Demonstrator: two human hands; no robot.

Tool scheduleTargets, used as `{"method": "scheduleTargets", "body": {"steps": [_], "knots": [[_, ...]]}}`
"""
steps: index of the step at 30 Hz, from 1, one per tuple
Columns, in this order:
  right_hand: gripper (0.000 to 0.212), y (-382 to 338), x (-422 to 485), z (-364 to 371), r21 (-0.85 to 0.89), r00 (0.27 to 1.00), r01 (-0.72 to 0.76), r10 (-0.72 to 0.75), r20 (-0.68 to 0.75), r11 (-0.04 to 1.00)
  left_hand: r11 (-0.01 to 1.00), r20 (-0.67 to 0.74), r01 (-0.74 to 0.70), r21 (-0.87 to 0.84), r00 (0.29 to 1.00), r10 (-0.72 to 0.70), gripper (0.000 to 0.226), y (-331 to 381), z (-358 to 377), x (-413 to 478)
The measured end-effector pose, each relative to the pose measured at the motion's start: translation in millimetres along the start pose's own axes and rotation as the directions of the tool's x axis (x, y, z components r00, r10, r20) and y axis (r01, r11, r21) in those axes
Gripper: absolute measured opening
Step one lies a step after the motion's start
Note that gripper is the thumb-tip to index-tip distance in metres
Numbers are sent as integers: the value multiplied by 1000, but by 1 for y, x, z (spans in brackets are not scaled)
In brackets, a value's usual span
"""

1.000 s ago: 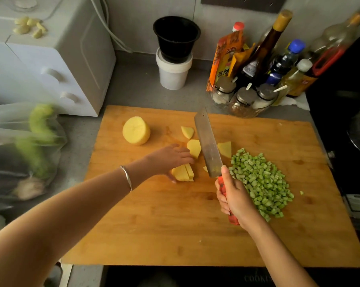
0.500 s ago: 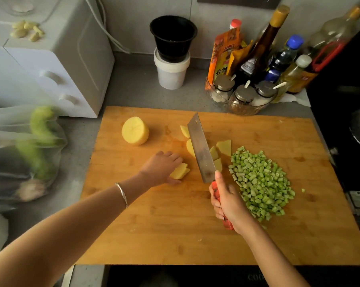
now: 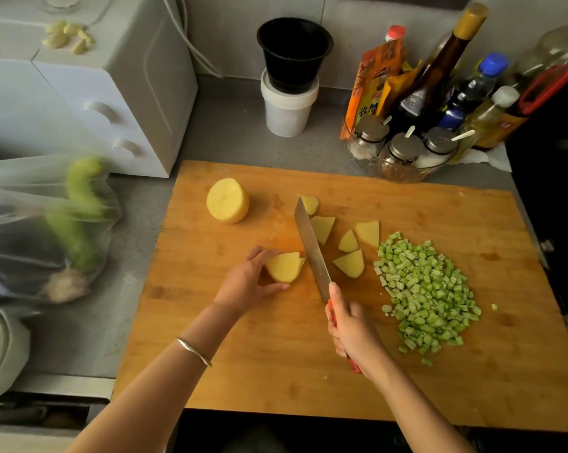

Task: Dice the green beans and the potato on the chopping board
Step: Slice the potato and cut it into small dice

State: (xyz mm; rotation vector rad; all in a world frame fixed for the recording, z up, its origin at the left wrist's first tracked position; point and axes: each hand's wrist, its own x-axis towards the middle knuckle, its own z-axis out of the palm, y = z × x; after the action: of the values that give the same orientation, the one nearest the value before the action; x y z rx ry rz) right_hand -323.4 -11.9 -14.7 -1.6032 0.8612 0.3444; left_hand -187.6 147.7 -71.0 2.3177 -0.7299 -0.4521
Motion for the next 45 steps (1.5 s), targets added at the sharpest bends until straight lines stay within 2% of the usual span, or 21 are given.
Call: {"method": "scheduleTargets", "body": {"steps": [6,12,14,18,21,24,26,29,31,34,36,37,42,45], "knots": [[55,-3,2,17,-24,1000,8,-7,9,1000,1000,5,2,1,1000,-2,64,1,6,2],[55,-12,8,13,-21,999,-12,13,44,1000,999,-94,17,35,995,-13,63,2,15,-1],[54,-9,6,7,-4,998,-25,25,57,1000,999,-61,13,52,998,-10,63,2,13,-1],[54,-3,0,0,14,997,-26,25,71,1000,991,38,-12,131,999,7,64,2,3,4],[54,-4,0,1,20,997,-25,24,67,999,978,15,-30,205,999,28,67,2,2,4],[54,-8,1,0,20,999,-27,26,45,999,939,-66,-45,340,995,72,79,2,6,4],[54,-9,1,-2,23,999,-24,23,31,999,949,-109,-13,314,993,49,83,5,12,6],[53,-11,0,-6,39,1000,-12,11,23,999,980,-88,-19,196,995,37,67,9,21,12],[53,-13,-2,-8,40,1000,8,-9,21,999,990,-96,-42,136,994,55,66,10,23,12],[54,-13,-8,-6,37,998,57,-58,17,998,997,-200,77,-18,977,-79,66,13,29,5],[54,-14,-12,-2,34,997,81,-81,11,996,963,-311,189,-191,919,-242,56,17,34,1],[54,-15,-13,1,29,996,87,-87,9,996,949,-353,219,-226,890,-289,52,19,37,1],[56,-17,-14,11,2,993,117,-117,32,993,947,-425,321,-20,854,-298,47,20,50,8],[56,-18,-13,13,-1,991,127,-127,42,992,941,-448,338,25,845,-292,45,20,53,9]]}}
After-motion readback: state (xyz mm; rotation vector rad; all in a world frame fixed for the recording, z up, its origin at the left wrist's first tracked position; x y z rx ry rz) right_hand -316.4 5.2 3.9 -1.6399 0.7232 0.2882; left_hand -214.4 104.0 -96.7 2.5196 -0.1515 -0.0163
